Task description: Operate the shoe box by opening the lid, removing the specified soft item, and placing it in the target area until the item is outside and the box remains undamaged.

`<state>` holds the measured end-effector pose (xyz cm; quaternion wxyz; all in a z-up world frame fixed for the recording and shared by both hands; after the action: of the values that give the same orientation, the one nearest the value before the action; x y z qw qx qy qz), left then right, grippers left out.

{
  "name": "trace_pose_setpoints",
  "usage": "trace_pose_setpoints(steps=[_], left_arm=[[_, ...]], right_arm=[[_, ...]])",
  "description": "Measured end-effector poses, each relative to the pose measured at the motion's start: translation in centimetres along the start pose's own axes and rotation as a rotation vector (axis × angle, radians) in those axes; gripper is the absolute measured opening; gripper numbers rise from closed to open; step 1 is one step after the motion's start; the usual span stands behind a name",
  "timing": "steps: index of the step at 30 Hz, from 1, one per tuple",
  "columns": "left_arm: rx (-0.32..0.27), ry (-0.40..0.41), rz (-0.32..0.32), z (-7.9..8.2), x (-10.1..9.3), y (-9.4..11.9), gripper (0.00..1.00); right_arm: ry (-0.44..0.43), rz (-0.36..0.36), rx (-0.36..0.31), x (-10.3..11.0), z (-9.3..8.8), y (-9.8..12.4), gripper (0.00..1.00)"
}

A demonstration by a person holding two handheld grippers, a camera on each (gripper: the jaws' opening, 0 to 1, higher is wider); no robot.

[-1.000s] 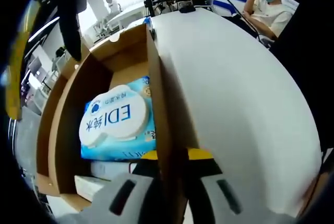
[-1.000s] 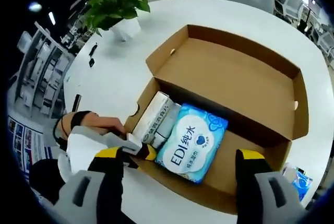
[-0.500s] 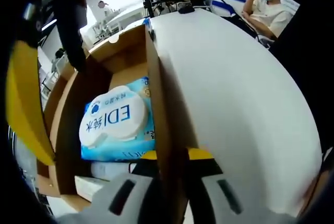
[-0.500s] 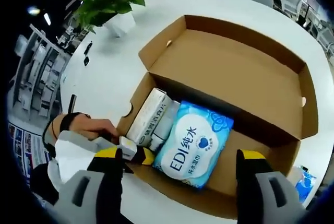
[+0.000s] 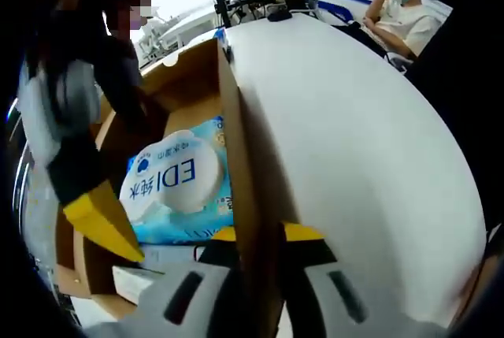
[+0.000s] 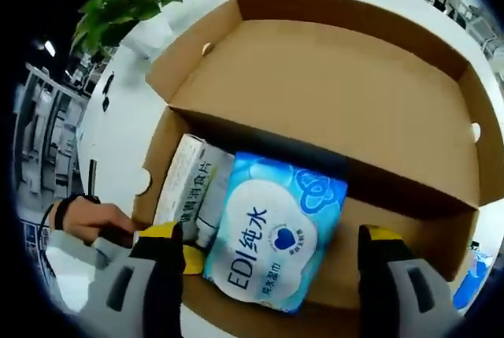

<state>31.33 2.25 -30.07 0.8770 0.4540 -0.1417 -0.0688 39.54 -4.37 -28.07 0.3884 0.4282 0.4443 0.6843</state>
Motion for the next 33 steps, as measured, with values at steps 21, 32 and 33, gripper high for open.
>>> trace_pose_setpoints(steps=[21, 32, 33], left_arm=[[0.002, 0.001, 0.002, 0.2, -0.3, 0.0, 0.11], [0.005, 0.004, 0.003, 0.0, -0.1, 0.0, 0.11], [0.005, 0.004, 0.003, 0.0, -0.1, 0.0, 0.11]], right_arm=[[0.013, -0.028, 0.049, 0.8, -1.3, -2.3, 0.8], [0.012, 0.002, 0.038, 1.1, -1.4, -2.3, 0.77], [0.013, 0.003, 0.039, 1.1, -1.4, -2.3, 0.77]])
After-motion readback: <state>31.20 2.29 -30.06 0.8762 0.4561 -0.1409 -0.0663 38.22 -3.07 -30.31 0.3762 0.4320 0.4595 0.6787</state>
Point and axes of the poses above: the point that each gripper's makers call its tool centre point, and the gripper's own axes: y roughly backward along the fingers, x roughly to its left, z roughly out of its top, the point moved 3 cm from there along y, roughly backward along the fingers, and after that the axes turned 1 degree about -x, right-handed, at the moved point
